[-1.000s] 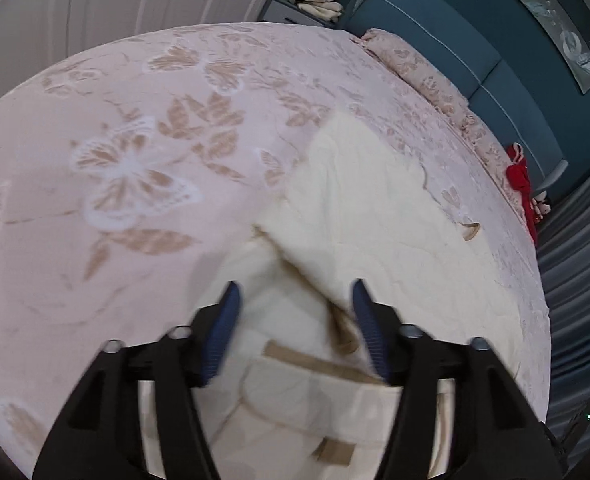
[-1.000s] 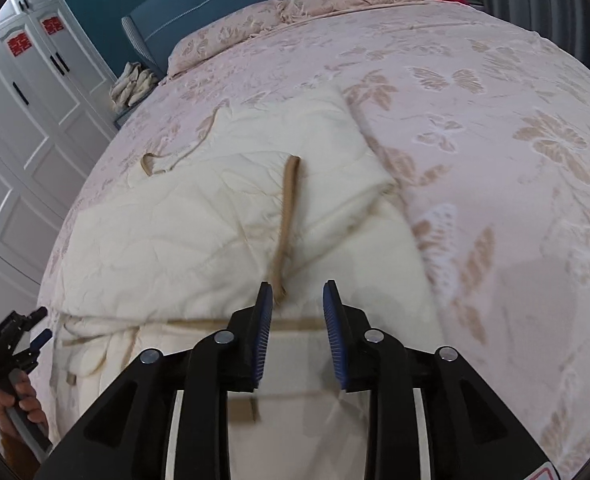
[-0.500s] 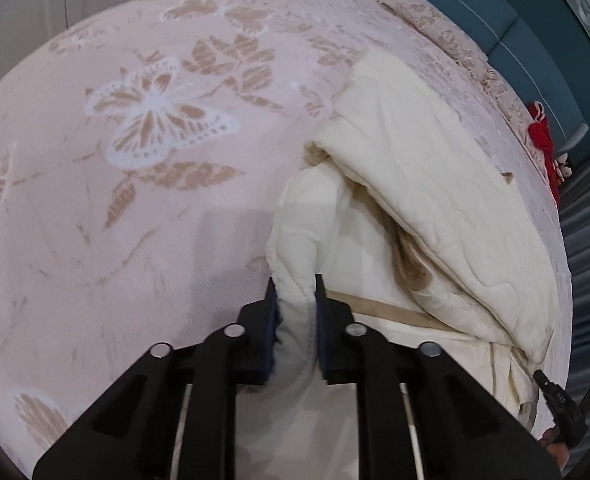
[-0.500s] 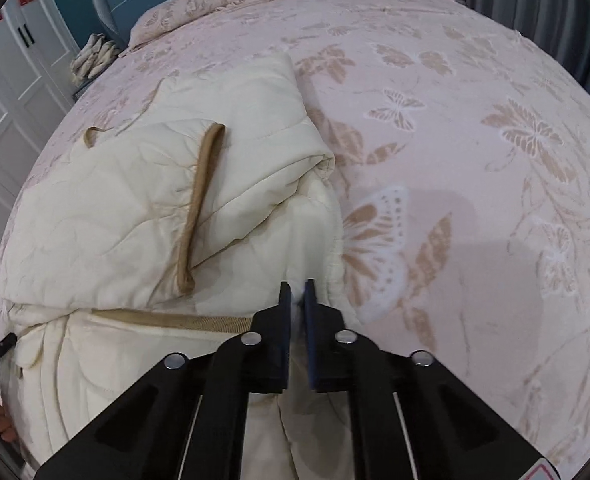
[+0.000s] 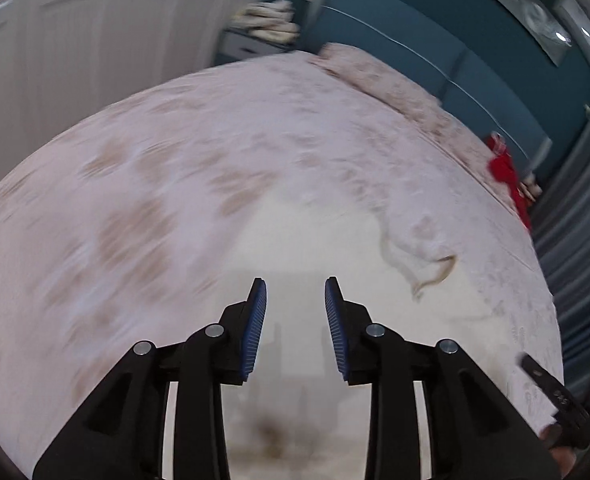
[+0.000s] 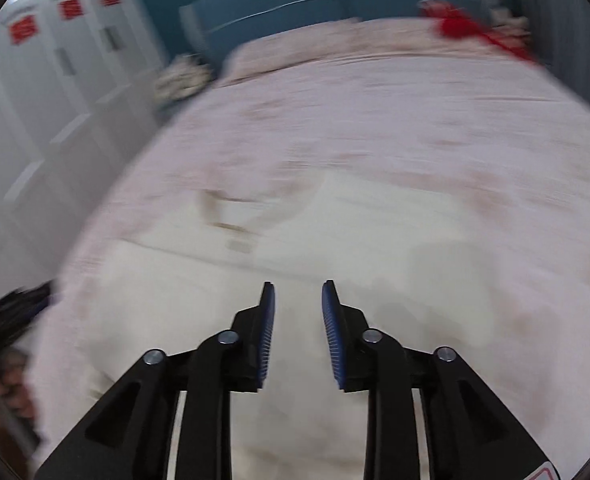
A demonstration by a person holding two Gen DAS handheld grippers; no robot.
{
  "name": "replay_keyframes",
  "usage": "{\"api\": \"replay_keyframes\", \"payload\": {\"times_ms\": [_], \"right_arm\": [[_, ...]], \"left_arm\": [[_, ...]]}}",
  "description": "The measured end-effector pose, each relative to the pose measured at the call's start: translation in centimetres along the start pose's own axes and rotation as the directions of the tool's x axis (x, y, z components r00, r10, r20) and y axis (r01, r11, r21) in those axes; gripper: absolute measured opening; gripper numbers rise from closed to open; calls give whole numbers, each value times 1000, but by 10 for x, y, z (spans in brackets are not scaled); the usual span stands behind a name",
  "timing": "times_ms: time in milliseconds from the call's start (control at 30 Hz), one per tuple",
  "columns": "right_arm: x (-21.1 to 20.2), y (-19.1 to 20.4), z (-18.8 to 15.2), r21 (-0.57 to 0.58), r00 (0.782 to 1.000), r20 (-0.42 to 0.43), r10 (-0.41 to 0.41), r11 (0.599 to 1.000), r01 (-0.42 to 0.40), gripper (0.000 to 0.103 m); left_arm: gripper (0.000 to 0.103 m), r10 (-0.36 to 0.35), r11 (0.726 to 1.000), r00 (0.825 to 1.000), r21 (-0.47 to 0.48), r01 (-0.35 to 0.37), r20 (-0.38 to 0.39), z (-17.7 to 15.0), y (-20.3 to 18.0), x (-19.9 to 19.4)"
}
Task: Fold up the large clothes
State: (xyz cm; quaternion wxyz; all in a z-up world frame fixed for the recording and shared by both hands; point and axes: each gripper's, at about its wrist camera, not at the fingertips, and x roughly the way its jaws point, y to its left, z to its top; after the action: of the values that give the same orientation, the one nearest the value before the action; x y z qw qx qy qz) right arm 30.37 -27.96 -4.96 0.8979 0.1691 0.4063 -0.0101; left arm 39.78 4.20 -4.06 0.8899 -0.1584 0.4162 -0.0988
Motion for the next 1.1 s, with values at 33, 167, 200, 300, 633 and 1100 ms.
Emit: {"api": "replay_keyframes", "payload": {"times_ms": [33, 167, 200, 300, 633, 1100], "right_arm": [[20, 17, 11, -14, 999, -19, 43, 999, -44, 31], [115, 78, 51, -85, 990, -92, 106, 990, -113, 44], [139, 88, 60, -91, 988, -113, 107, 989, -117, 45], [195, 102, 76, -64, 982, -167, 92, 993, -104, 51], [223, 104, 67, -107, 985, -140, 102, 987, -118, 3], [98, -23, 68, 129, 990, 64, -127, 985, 118, 13]], "left_arm": [[29, 2, 1000, 1000, 28, -2, -9, 9, -9, 15], [29, 4, 999, 995, 44, 0, -98, 41, -25, 92], [29, 19, 999, 993, 36, -15, -113, 46, -24, 110], [29, 50, 998, 987, 46, -43, -155, 46, -20, 145], [27, 69, 996, 993, 68, -63, -96, 18, 1, 174], [58, -31, 987, 999, 156, 34, -22, 21, -56, 121]]}}
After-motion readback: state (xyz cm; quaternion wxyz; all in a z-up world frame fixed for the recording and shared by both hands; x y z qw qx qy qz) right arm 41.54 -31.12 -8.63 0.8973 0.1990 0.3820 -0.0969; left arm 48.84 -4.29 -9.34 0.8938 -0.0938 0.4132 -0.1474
